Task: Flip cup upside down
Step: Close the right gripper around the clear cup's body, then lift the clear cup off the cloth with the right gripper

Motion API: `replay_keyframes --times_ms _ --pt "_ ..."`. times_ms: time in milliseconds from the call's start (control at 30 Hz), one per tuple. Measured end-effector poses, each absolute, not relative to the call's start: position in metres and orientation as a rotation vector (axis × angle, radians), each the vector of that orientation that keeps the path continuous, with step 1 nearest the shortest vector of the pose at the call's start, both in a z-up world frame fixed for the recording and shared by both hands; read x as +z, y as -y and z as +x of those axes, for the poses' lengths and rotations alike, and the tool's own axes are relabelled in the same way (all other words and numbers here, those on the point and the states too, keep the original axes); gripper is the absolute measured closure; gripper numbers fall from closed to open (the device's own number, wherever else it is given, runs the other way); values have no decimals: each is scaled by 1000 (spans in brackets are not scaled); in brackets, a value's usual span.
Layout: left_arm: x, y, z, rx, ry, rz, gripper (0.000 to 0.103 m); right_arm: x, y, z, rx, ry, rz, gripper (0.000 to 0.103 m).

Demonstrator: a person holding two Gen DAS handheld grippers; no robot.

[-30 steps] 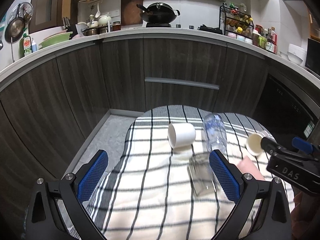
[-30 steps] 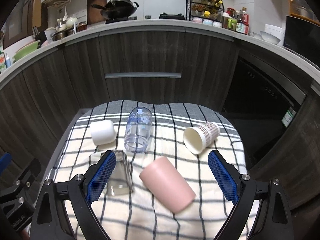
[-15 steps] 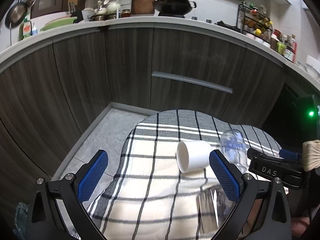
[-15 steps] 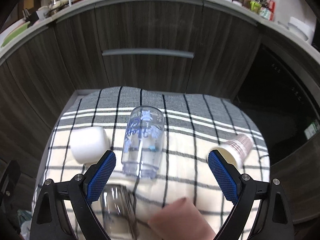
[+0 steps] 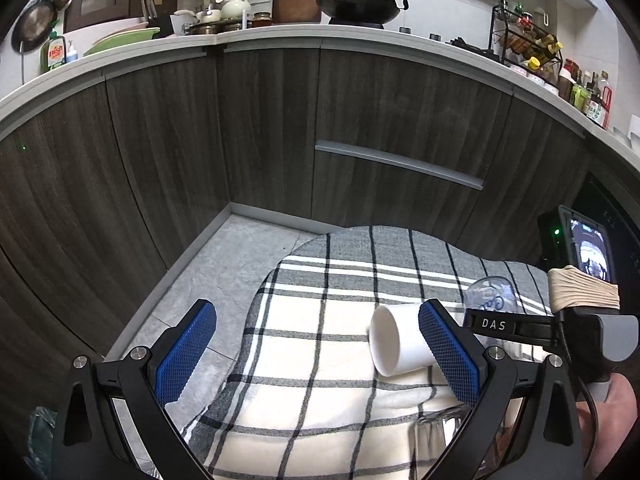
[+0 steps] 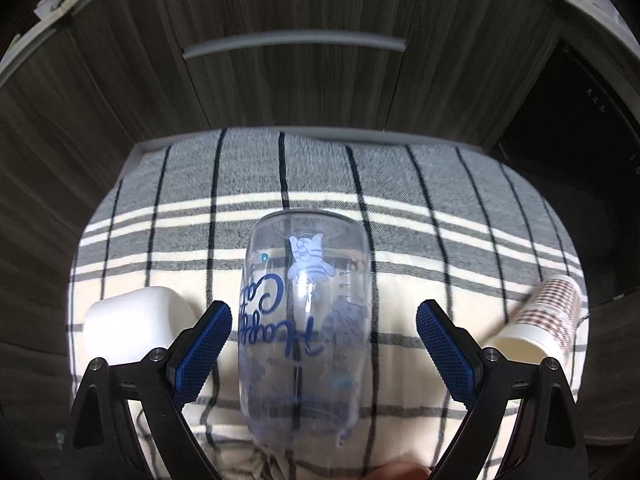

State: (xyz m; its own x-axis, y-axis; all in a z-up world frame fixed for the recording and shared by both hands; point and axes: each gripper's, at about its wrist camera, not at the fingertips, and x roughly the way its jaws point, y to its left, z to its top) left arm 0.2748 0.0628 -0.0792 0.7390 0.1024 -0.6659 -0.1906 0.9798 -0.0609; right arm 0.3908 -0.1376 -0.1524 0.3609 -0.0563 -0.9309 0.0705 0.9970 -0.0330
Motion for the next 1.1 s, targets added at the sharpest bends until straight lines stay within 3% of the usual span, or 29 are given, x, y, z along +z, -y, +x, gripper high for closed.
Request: replay_keyframes --times_ms 267,400,700,1100 --pt "-84 -71 281 187 -731 -133 0 -175 128 405 -69 -1270 38 10" --pt "-85 -76 282 196 -730 -149 0 -184 127 412 -54 -1293 91 31" --pt "-70 -76 273 178 -701 -162 0 -156 130 402 -45 -1241 85 31" --pt "-17 -85 200 131 -645 -180 0 -70 134 331 4 -1162 110 32"
